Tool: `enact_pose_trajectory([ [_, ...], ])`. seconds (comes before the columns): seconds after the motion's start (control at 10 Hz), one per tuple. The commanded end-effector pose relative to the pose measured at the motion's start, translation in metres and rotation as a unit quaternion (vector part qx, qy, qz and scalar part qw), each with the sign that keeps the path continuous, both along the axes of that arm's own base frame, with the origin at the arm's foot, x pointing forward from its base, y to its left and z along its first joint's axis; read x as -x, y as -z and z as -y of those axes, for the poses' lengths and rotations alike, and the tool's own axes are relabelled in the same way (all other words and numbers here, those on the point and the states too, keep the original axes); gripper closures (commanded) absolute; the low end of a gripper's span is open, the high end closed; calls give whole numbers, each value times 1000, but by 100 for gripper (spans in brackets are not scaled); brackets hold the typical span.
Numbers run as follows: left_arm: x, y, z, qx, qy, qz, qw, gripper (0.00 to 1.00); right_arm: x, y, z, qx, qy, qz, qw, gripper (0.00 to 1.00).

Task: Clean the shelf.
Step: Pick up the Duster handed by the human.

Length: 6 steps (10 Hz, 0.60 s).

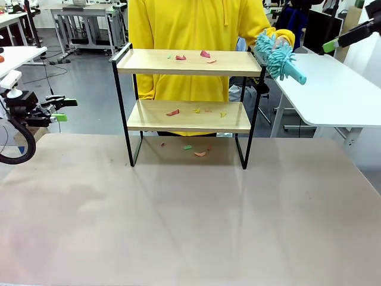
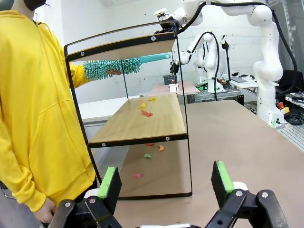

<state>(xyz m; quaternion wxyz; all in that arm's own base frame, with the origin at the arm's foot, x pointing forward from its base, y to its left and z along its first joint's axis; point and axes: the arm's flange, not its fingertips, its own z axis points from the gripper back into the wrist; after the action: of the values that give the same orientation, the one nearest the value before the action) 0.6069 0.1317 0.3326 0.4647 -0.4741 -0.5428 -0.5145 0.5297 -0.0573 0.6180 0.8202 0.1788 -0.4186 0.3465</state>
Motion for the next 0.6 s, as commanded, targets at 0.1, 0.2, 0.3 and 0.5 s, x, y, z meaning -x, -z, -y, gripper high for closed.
enact_pose_trajectory([
  [0.1, 2, -2, 0, 4, 4, 8, 1000, 0, 0, 0, 0, 0, 0, 0, 1000, 0],
  [0.2, 2, -2, 0, 4, 4, 8, 1000, 0, 0, -17, -28, 38, 92, -26, 995, 0],
  [0.3, 2, -2, 0, 4, 4, 8, 1000, 0, -2, -28, -52, 59, 140, -39, 988, 0],
  [0.5, 2, -2, 0, 4, 4, 8, 1000, 0, -11, -32, -88, 46, 191, -71, 978, 0],
])
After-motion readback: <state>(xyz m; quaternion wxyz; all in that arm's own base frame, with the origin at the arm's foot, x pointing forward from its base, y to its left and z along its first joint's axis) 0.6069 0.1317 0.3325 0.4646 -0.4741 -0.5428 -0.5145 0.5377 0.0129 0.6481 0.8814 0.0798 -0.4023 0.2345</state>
